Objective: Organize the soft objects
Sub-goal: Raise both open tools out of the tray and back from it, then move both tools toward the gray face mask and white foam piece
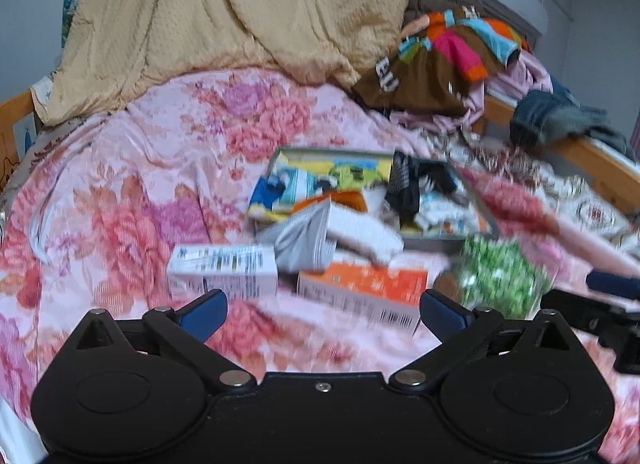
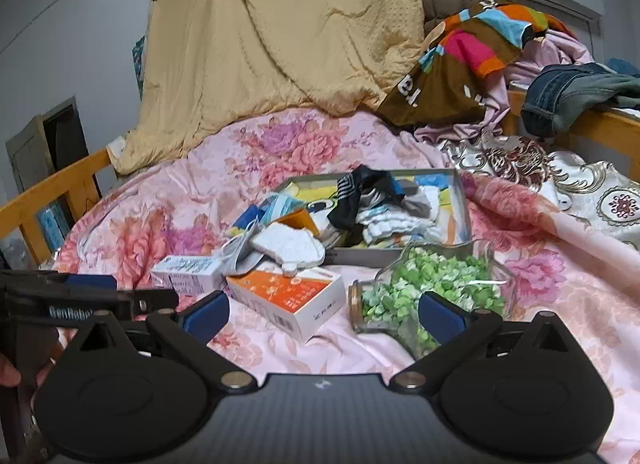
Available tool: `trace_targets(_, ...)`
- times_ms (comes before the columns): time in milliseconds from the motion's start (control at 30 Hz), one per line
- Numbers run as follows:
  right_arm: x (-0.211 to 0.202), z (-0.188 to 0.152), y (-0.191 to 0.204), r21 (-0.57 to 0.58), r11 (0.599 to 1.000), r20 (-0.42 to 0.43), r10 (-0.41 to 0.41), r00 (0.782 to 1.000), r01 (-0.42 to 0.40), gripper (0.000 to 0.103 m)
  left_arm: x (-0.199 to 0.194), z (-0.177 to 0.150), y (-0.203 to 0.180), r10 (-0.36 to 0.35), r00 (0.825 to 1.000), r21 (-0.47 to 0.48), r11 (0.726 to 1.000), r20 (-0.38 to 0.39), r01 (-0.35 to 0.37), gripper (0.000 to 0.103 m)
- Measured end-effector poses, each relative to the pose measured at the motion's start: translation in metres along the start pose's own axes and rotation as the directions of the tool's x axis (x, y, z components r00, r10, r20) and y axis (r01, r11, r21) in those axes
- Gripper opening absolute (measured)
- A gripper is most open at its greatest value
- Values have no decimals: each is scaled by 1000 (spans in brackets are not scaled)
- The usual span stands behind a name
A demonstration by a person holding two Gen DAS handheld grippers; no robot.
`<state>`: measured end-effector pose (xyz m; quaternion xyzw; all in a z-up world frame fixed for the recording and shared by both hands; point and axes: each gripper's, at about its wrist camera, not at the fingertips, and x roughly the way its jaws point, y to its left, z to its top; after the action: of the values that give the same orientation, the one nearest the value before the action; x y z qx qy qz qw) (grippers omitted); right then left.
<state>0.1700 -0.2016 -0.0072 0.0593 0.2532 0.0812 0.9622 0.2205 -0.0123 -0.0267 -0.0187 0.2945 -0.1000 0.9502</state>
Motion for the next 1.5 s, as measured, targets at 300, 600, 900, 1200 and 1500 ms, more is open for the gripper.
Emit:
trace_targets(300, 21, -10, 10, -22, 1000, -68, 21, 997, -23, 103, 14, -24, 7, 18, 998, 65, 998, -63, -14, 102)
trace_targets(600, 29, -12, 15, -35, 999, -94, 32, 995, -35, 103, 21, -29, 19, 34, 996, 65, 997, -80, -29, 102)
trace_targets(900, 34, -14, 21, -57, 997, -109, 45, 993, -52, 103, 26, -32, 29, 57, 995, 52, 997, -87, -52, 102)
trace_targets(1200, 35, -13, 24, -62, 997, -85, 42, 995, -47, 103, 30, -26, 36, 59, 996, 32, 998, -60, -57, 102)
trace_targets(1500, 40, -13, 27, -76, 996, -89, 43, 995, -50, 103, 40, -18, 39, 44, 999, 41, 998, -27, -43, 102)
